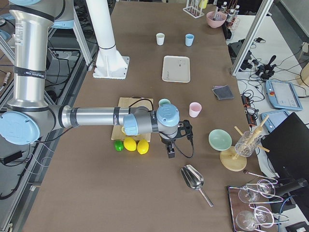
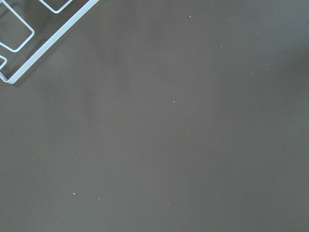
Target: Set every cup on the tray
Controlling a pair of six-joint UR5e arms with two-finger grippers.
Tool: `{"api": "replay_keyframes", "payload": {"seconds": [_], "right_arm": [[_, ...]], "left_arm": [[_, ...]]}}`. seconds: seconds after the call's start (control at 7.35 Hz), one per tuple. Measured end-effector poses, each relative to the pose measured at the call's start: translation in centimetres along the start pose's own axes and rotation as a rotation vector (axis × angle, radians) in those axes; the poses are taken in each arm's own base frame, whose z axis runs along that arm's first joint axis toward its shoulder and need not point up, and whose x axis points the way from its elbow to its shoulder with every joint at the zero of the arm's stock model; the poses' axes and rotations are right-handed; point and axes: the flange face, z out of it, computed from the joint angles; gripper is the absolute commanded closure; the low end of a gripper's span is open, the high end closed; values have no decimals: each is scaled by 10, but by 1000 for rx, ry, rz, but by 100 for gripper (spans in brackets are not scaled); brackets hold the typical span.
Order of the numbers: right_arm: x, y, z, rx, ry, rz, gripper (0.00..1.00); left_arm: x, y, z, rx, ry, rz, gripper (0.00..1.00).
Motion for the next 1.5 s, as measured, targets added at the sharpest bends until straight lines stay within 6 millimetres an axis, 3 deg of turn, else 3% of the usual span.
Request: {"api": "replay_keyframes", "payload": {"seconds": [1.09, 1.36, 1.5], "right_arm": [[-16, -3, 4, -2, -54, -14, 0], [-33, -8, 9, -14, -67, -13, 0], [-59, -14, 10, -21, -83, 19, 0]], "left_arm": [[6, -6, -4, 13, 19, 19, 2], [8, -8, -5, 23, 24, 23, 2], [9, -9, -6, 29, 25, 27, 2]]}}
